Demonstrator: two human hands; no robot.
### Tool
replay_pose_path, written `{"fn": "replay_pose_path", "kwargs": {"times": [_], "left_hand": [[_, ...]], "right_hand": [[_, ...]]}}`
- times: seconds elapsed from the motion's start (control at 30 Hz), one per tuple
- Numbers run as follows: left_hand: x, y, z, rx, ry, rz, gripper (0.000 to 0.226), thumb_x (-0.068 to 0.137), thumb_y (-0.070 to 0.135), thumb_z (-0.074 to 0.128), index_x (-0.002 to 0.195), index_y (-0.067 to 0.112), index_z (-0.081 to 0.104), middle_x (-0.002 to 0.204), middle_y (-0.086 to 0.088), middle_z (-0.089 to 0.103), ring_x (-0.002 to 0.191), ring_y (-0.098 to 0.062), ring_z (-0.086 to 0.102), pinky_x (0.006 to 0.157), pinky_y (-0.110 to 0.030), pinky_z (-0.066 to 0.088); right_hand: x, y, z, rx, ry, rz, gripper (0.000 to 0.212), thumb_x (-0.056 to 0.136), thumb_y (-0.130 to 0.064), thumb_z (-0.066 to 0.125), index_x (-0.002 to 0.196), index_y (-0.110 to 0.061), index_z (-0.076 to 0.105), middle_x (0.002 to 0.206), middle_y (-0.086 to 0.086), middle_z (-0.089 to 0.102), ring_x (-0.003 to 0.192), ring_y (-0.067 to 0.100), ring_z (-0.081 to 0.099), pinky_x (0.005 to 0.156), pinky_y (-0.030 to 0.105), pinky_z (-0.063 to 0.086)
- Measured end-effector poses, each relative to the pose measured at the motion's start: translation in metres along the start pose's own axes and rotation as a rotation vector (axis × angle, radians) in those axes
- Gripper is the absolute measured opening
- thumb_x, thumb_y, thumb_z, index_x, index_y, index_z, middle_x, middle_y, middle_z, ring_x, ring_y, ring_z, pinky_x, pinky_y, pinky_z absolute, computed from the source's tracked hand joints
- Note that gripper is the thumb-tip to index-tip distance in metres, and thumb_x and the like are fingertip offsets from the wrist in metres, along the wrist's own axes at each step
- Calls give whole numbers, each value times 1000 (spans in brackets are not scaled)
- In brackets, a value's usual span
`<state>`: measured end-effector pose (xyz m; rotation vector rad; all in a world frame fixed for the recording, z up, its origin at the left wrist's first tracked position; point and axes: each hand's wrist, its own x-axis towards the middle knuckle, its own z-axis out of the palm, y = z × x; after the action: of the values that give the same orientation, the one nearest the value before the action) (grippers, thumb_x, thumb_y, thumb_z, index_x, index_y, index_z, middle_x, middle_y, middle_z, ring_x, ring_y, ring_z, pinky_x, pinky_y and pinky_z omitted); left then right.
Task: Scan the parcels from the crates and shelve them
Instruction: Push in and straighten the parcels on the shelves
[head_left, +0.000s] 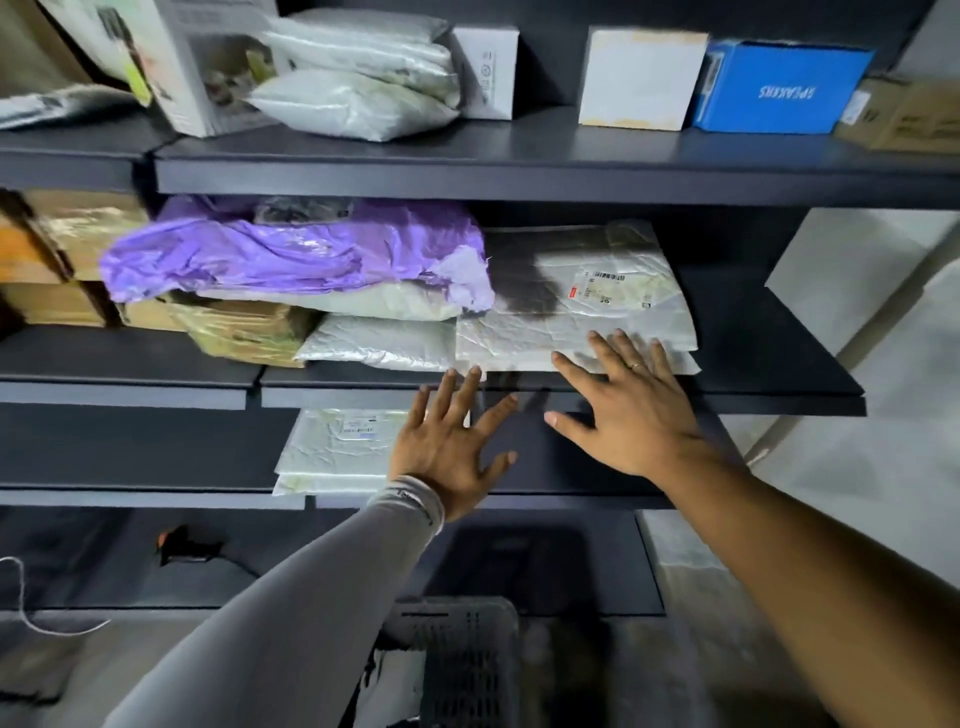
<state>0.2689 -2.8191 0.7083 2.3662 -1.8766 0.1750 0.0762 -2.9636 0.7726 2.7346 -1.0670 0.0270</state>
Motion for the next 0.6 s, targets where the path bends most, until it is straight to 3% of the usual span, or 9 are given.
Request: {"fn": "replay_pose_path", "kwargs": {"times": [0.1, 0.27, 0.4, 0.6], "left_hand": [[-37, -17, -7, 14, -36, 1, 71, 100, 73, 22, 162, 50, -5, 173, -5, -15, 160, -31, -13, 129, -54, 0], [-91, -44, -11, 15, -74, -9, 69, 102, 72, 20, 161, 50, -9, 173, -5, -15, 160, -31, -12, 129, -53, -2], [-121, -63, 3, -1, -110, -45, 69, 102, 74, 18, 160, 52, -11, 172, -4, -18, 159, -29, -15, 129, -52, -3], [-144, -93, 44, -59, -185, -109, 76, 89, 76, 3, 160, 52, -13, 172, -3, -20, 159, -27, -18, 129, -52, -4]], "right_hand": [[-23, -34, -1, 15, -27, -1, 86, 86, -84, 2, 163, -47, -1, 175, 6, 1, 161, 30, -4, 127, 56, -4], [-53, -88, -4, 42, -34, -19, 77, 97, -79, 20, 164, -46, 2, 175, 7, 2, 161, 32, -2, 128, 56, -4], [-67, -121, 5, 61, -70, -35, 75, 99, -76, 24, 164, -45, 2, 175, 7, 2, 161, 32, -3, 128, 56, -1], [-60, -164, 53, 117, -140, -61, 72, 102, -71, 25, 164, -44, 0, 175, 7, -1, 161, 32, -4, 129, 55, 2]]}}
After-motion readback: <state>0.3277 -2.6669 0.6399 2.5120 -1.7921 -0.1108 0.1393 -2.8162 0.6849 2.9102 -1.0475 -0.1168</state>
